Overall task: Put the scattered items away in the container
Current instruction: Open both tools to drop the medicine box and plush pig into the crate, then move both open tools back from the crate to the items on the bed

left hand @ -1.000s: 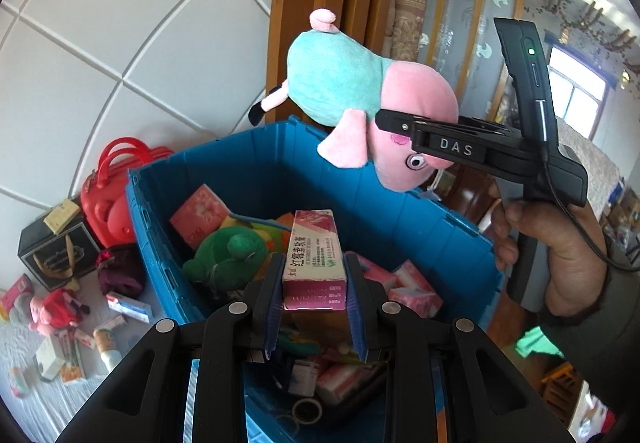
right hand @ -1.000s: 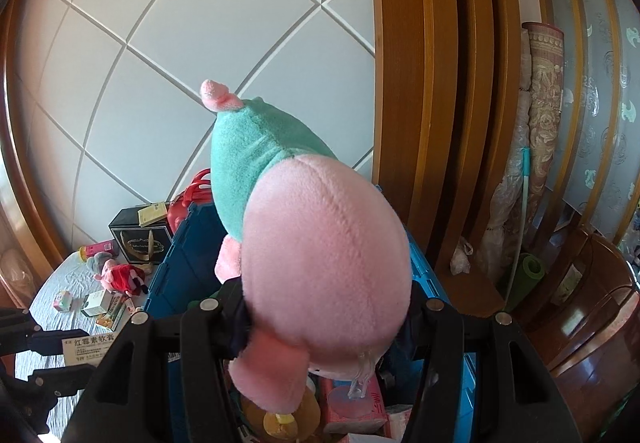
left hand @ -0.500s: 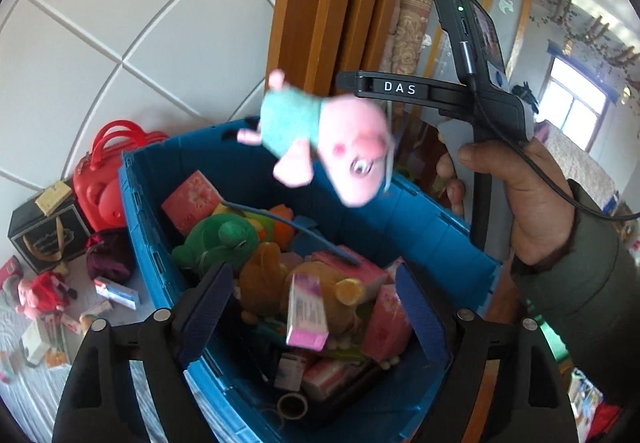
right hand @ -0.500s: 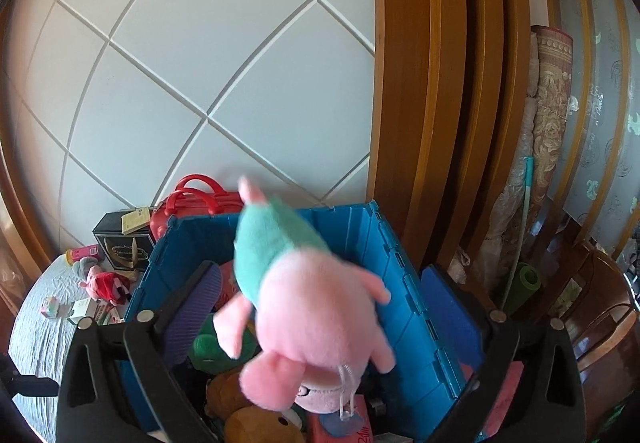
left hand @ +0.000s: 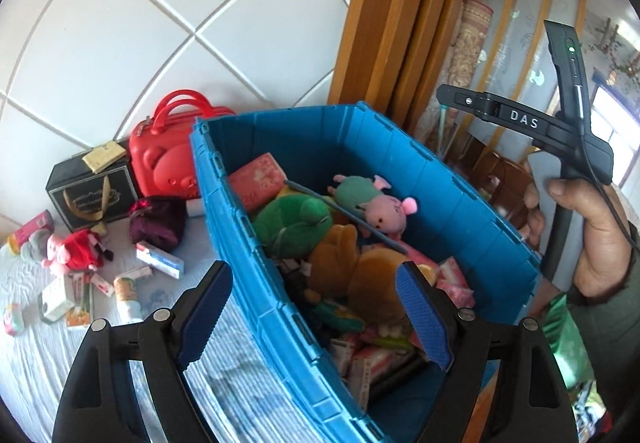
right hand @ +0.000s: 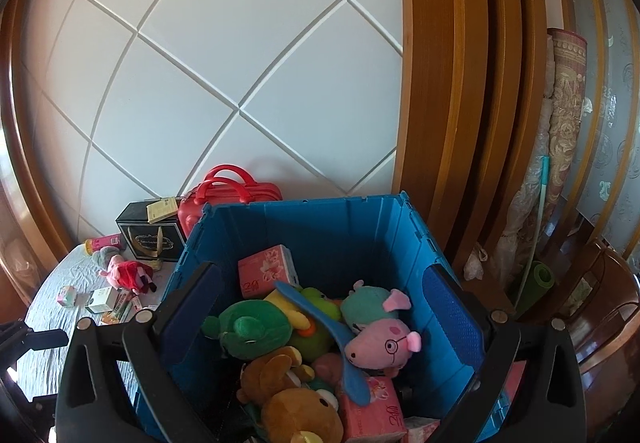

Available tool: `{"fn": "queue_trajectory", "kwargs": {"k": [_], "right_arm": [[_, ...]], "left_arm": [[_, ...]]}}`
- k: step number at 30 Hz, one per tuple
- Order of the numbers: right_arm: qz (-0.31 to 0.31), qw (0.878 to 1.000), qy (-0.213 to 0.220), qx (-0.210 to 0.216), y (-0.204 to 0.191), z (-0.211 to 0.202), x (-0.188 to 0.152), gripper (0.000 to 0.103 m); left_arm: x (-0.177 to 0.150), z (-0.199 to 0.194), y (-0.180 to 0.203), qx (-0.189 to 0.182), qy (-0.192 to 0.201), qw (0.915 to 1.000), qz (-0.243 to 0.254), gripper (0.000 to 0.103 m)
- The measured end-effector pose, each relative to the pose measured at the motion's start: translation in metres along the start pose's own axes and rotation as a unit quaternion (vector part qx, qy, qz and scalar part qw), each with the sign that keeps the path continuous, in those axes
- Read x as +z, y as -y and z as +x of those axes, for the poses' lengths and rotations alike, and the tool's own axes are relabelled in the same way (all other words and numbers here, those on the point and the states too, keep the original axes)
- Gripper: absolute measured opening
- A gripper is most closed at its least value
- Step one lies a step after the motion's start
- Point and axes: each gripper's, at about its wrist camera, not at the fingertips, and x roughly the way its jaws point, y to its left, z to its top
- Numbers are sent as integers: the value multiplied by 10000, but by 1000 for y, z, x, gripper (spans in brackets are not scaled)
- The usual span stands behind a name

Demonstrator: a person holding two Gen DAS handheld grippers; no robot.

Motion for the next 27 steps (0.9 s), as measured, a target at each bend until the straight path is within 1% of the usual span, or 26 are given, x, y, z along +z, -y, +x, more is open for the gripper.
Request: {"fn": "queue_trajectory", "kwargs": {"k": [6, 10, 12, 15, 20, 27], "right_arm": [[-151, 9997, -31, 184, -48, 1, 0, 102], [-237, 9992, -96, 320, -83, 6, -3, 102], [-292, 9987, -124, 404, -103, 9, -4, 102], [-389, 9977, -159, 526, -134, 14, -4, 102], [-526, 9956, -304, 711, -191, 32, -8, 102], [-692, 9920, -657, 831, -273, 71, -31, 102]], "left_arm": [[-15, -16, -36, 269, 85, 9995, -173, 84], [-27, -29, -68, 466, 131, 9983, -309, 84], [-33, -36, -90, 561, 138, 9974, -436, 84], [-45, -47, -128, 757, 157, 9949, -640, 84], [-70, -61, -200, 1199, 163, 9885, -907, 84], [-104, -69, -301, 1686, 36, 9798, -1076, 84]]}}
